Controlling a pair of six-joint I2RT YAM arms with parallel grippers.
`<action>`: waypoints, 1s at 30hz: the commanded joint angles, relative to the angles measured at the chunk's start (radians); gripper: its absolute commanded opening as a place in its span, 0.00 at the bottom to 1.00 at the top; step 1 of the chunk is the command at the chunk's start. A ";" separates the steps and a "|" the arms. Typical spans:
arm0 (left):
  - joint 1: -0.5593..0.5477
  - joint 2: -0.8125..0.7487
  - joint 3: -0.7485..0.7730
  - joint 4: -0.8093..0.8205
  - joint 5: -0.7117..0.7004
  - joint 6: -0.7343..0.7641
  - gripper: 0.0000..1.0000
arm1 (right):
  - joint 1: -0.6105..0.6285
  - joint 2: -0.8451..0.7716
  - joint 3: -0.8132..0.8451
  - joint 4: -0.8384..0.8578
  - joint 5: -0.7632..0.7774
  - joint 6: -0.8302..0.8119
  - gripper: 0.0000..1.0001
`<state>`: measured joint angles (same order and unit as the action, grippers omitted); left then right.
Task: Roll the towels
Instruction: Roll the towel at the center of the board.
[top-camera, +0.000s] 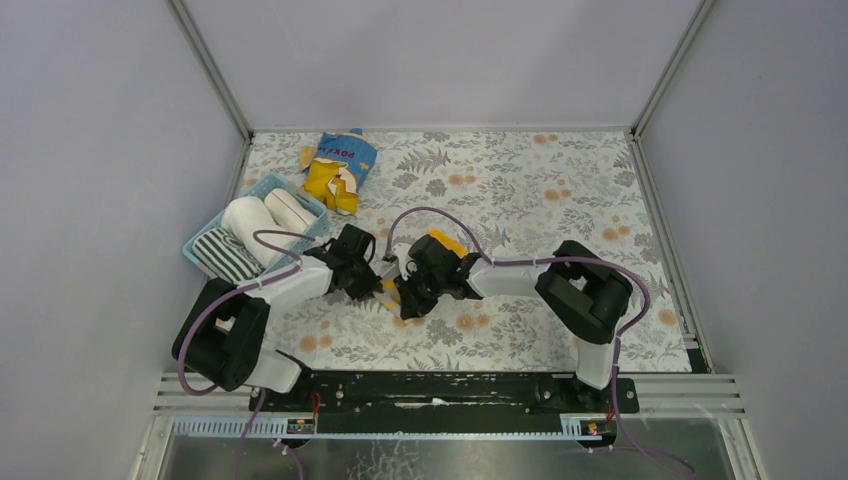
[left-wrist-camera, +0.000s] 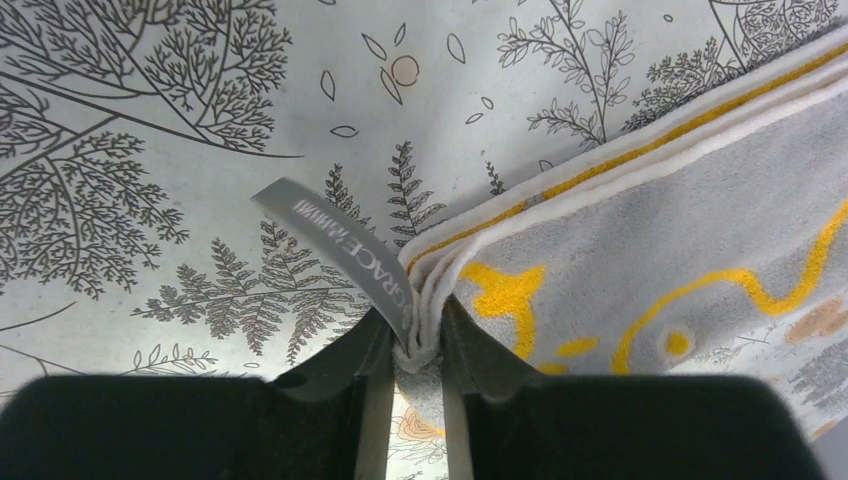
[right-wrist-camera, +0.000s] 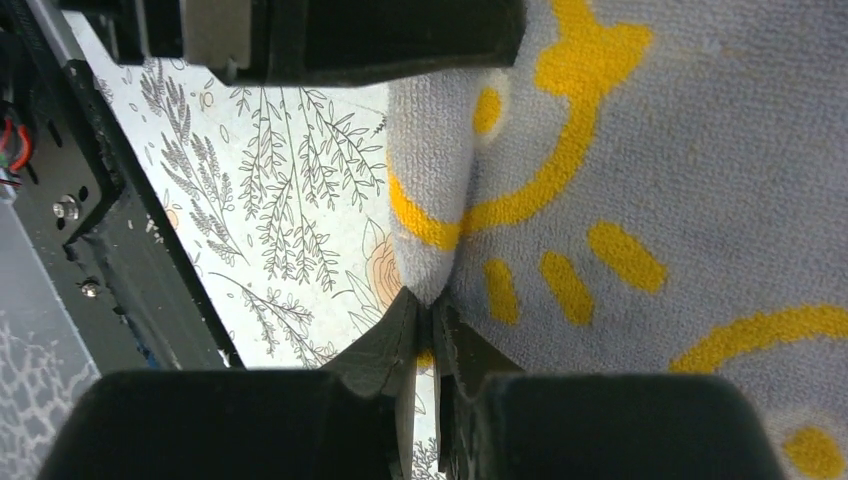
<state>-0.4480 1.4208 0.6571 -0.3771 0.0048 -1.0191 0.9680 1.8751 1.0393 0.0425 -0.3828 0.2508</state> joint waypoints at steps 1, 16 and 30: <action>0.000 0.028 0.054 -0.085 -0.108 0.055 0.15 | -0.016 -0.019 -0.024 0.009 -0.107 0.069 0.10; 0.000 0.097 0.144 -0.128 -0.126 0.115 0.25 | -0.176 0.085 -0.050 0.197 -0.459 0.333 0.10; 0.038 -0.009 0.124 -0.081 -0.092 0.118 0.48 | -0.266 0.185 -0.163 0.403 -0.490 0.513 0.11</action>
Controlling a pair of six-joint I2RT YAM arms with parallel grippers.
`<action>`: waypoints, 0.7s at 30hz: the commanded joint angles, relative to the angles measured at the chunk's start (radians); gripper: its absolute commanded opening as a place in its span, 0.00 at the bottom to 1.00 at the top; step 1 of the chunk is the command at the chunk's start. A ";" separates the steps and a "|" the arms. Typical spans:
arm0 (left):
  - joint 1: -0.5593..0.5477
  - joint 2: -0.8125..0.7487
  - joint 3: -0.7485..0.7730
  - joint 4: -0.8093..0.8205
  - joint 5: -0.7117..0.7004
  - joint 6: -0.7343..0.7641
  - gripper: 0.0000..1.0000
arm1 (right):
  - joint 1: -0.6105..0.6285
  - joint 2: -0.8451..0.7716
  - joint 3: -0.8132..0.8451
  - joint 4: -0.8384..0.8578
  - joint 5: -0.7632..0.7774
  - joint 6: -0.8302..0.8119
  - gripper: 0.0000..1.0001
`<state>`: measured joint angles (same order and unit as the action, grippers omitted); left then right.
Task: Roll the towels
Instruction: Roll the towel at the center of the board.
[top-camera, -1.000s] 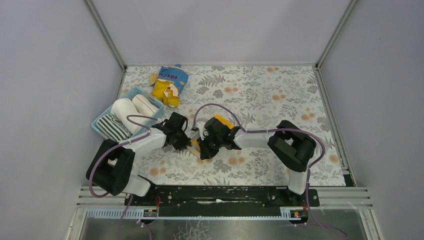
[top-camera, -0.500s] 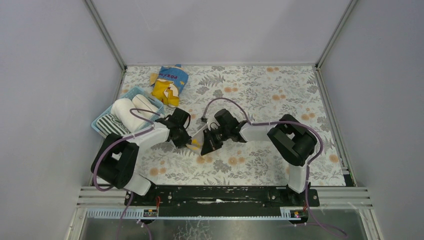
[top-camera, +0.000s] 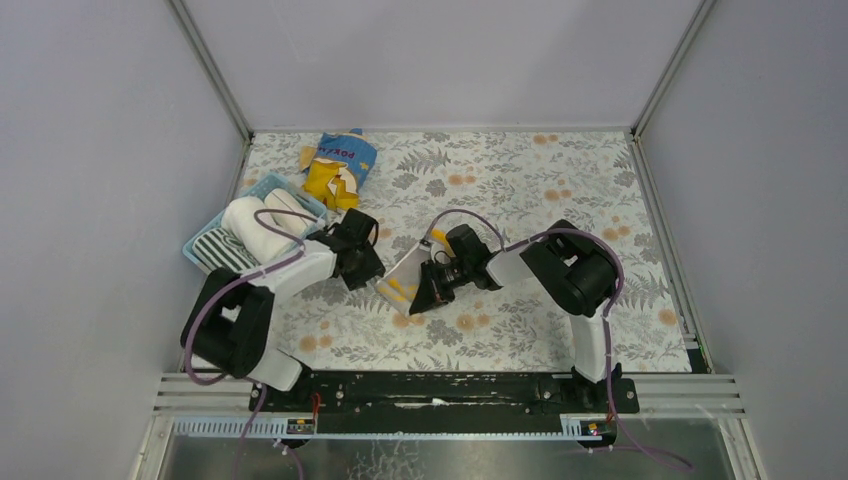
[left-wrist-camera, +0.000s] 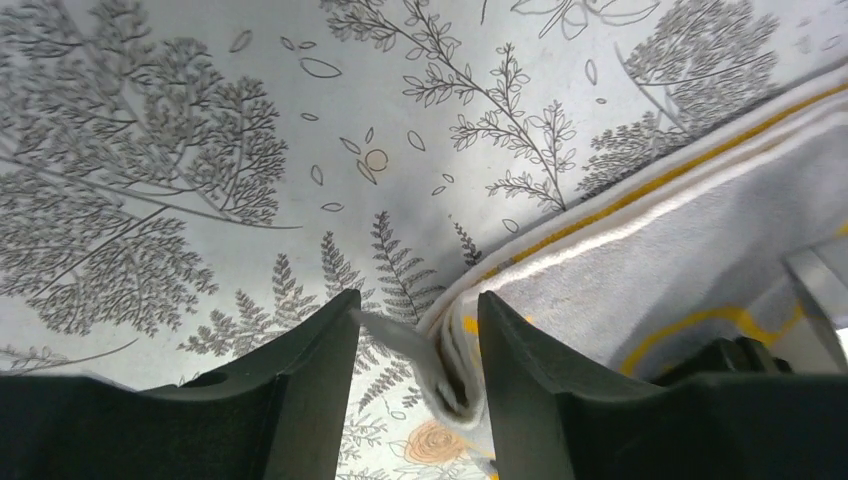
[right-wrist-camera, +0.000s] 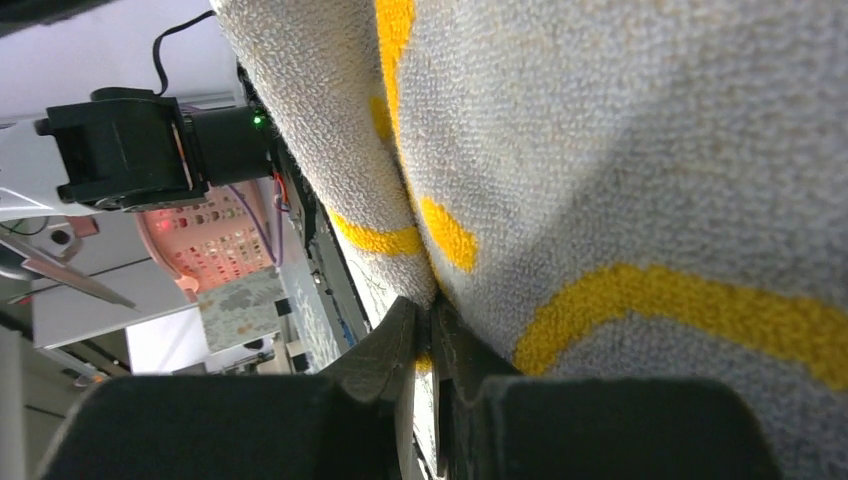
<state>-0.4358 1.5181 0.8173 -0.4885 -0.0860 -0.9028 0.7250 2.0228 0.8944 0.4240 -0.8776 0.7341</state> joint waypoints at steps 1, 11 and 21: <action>0.039 -0.149 -0.068 0.046 0.016 -0.003 0.51 | -0.022 0.040 -0.014 0.018 0.005 0.030 0.11; 0.152 -0.484 -0.350 0.170 0.325 0.000 0.61 | -0.023 0.072 0.025 -0.016 -0.006 0.024 0.12; 0.152 -0.411 -0.468 0.433 0.502 -0.075 0.63 | -0.022 0.079 0.045 -0.047 -0.004 0.016 0.13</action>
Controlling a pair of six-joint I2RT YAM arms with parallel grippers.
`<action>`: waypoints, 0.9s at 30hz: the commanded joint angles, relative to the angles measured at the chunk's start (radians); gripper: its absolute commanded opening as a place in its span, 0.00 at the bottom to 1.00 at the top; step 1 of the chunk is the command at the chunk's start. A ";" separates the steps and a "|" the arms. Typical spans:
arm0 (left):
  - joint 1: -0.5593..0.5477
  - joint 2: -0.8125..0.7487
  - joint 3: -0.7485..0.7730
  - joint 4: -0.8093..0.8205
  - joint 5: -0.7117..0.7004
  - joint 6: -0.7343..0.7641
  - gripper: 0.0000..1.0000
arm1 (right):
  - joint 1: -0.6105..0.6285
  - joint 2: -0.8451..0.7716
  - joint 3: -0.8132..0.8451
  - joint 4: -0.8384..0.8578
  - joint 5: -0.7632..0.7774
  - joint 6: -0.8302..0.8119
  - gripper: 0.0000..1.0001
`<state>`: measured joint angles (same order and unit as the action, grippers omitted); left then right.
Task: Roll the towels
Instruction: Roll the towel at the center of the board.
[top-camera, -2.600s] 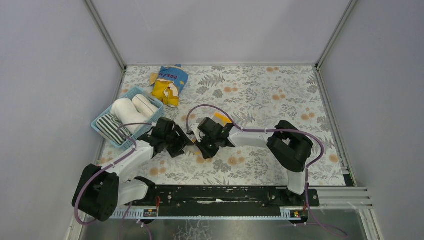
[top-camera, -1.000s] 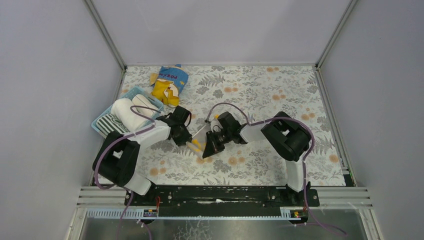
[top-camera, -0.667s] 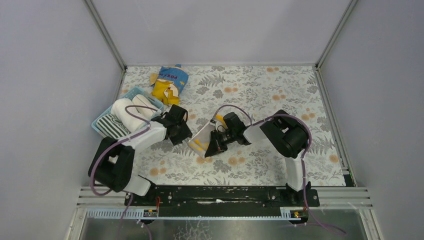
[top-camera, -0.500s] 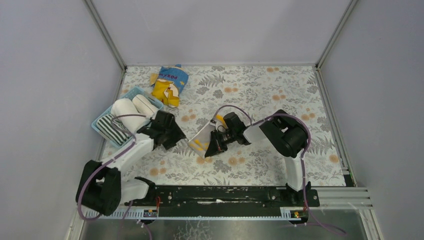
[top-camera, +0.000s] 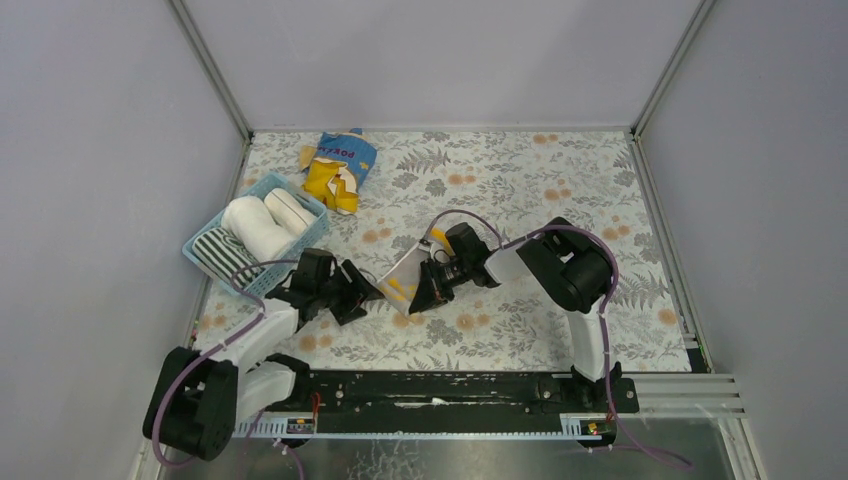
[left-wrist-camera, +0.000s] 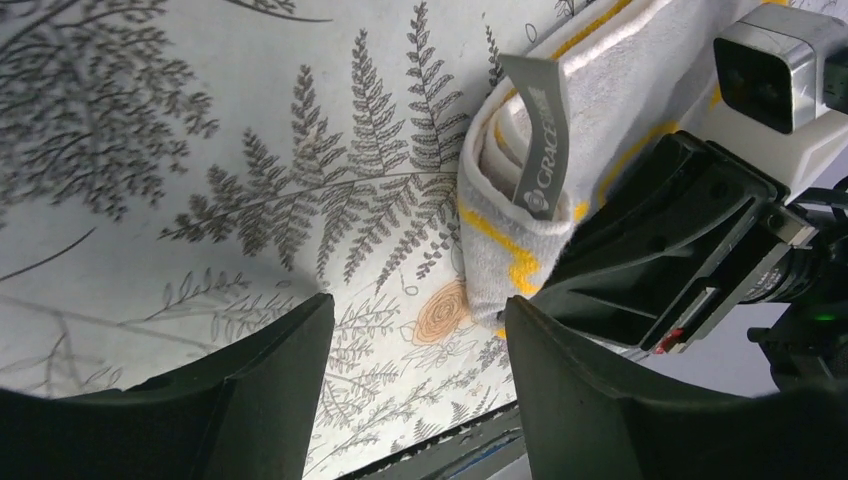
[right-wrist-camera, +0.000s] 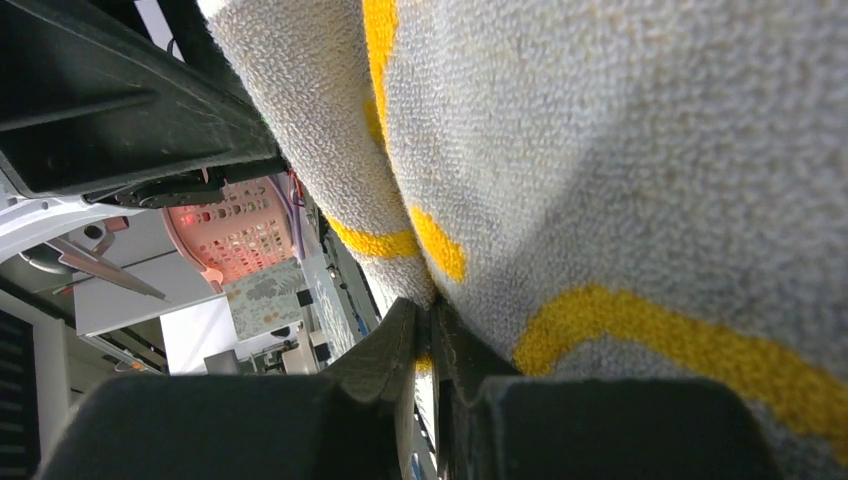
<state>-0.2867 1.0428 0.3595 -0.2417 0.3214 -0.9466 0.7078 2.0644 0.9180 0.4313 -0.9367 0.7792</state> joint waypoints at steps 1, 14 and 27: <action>0.003 0.086 -0.007 0.204 0.099 -0.032 0.63 | -0.005 0.036 0.023 -0.056 0.053 -0.030 0.13; 0.003 0.240 0.030 0.283 0.058 -0.036 0.50 | -0.005 0.033 0.052 -0.123 0.062 -0.064 0.14; 0.003 0.396 0.053 0.226 -0.045 -0.071 0.40 | -0.004 -0.083 0.141 -0.407 0.200 -0.246 0.28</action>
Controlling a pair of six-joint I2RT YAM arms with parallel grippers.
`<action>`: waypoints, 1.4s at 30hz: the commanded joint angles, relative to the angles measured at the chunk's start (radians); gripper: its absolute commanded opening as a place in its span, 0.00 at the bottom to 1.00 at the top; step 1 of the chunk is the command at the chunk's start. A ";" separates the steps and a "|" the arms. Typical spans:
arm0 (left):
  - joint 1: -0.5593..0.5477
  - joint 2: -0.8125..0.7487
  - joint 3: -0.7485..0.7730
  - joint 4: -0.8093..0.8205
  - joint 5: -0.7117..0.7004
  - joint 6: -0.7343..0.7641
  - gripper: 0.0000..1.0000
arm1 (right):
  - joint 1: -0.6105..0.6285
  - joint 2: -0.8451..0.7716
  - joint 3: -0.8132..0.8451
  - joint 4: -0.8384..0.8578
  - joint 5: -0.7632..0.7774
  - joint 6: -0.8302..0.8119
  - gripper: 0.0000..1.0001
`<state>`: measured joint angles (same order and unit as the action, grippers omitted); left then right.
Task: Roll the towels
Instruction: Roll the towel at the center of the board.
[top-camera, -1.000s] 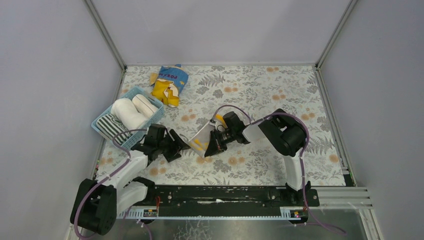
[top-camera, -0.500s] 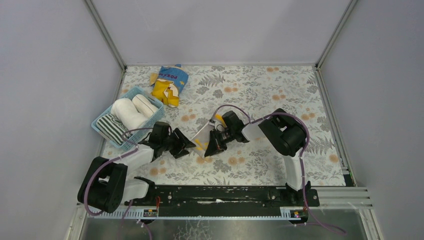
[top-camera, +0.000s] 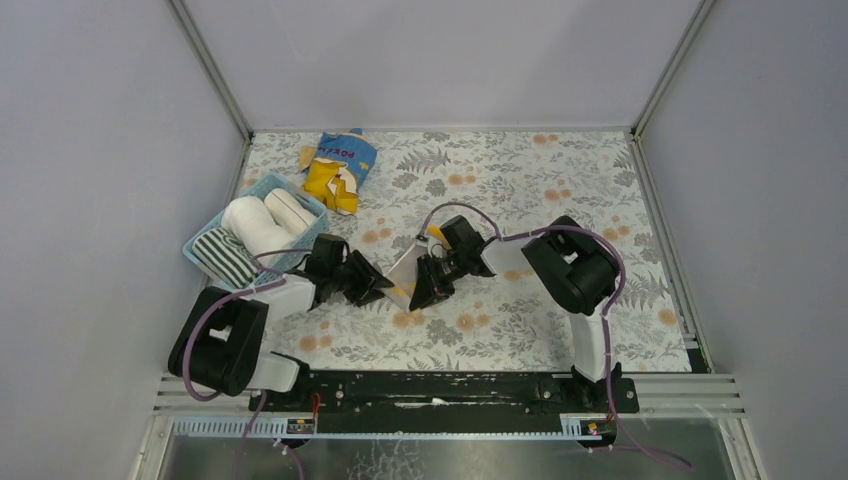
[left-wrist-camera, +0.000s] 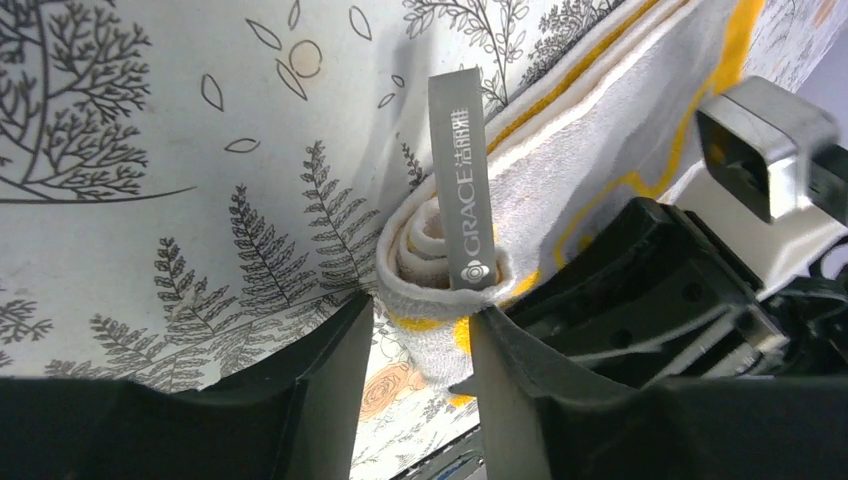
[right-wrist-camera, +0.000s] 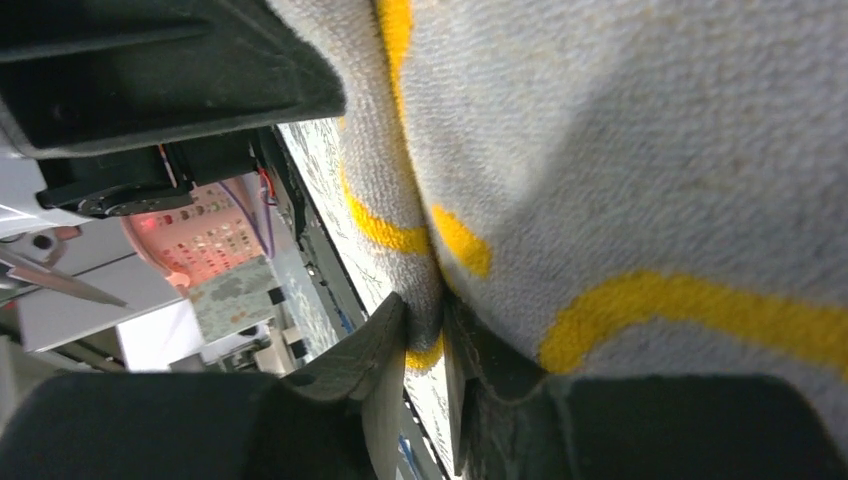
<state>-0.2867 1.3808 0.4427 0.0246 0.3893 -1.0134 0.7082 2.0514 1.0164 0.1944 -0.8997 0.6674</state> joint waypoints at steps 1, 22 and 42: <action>0.003 0.067 -0.035 -0.040 -0.116 -0.009 0.39 | -0.002 -0.089 0.052 -0.203 0.185 -0.156 0.31; 0.003 0.105 0.010 -0.121 -0.177 0.022 0.32 | 0.252 -0.394 0.110 -0.353 0.560 -0.614 0.51; 0.002 0.151 0.044 -0.137 -0.181 0.057 0.32 | 0.255 -0.255 0.137 -0.353 0.726 -0.654 0.51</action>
<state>-0.2871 1.4719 0.5156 0.0185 0.3519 -1.0218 0.9588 1.7943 1.1233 -0.1669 -0.2436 0.0399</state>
